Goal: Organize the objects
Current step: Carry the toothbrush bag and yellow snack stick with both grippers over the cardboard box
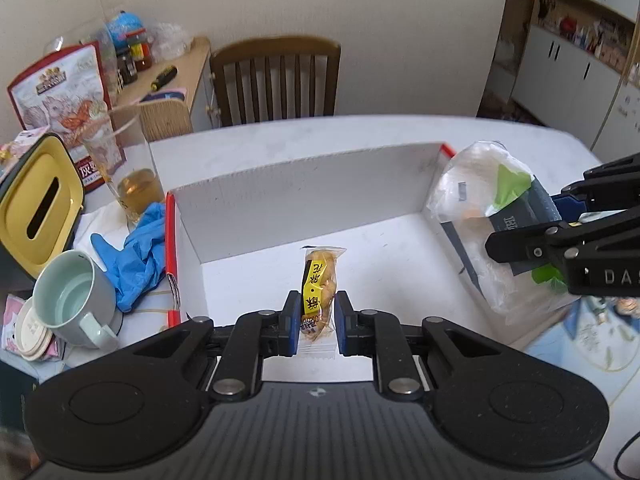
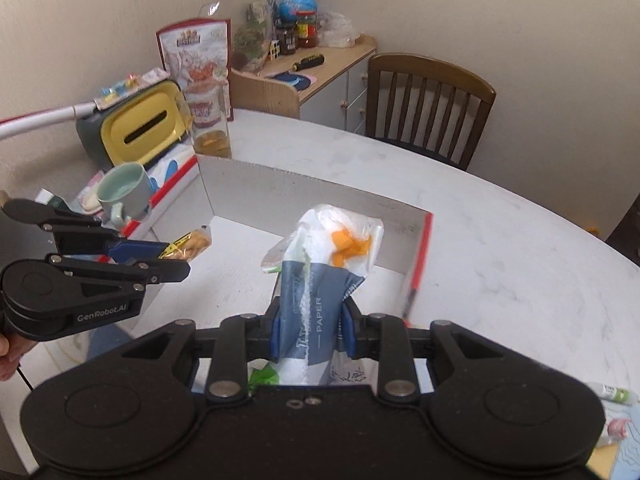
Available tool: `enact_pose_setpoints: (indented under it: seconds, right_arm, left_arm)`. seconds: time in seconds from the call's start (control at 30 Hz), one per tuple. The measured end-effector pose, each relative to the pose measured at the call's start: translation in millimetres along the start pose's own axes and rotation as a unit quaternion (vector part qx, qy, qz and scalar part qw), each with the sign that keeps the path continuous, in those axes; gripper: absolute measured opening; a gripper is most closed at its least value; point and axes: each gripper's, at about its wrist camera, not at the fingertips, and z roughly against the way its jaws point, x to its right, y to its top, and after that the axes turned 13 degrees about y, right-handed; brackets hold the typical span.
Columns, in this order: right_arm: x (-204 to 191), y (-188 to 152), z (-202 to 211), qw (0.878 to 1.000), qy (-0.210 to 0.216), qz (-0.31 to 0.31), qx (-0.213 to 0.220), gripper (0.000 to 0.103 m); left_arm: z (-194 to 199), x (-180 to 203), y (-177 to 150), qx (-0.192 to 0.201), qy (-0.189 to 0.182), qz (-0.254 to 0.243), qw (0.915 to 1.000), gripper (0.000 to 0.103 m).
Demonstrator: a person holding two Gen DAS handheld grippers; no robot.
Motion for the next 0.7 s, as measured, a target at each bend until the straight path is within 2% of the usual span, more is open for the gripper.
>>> enact_pose_setpoints:
  seconds: [0.37, 0.7]
  right_arm:
    - [-1, 6, -66, 0.998, -0.001, -0.005, -0.067, 0.028]
    - [1, -1, -99, 0.992, -0.006, -0.015, -0.122, 0.029]
  left_arm:
    - [-51, 9, 14, -0.056, -0.001, -0.047, 0.9974, 0.016]
    - [-92, 17, 14, -0.146, -0.012, -0.071, 0.9867, 0.016]
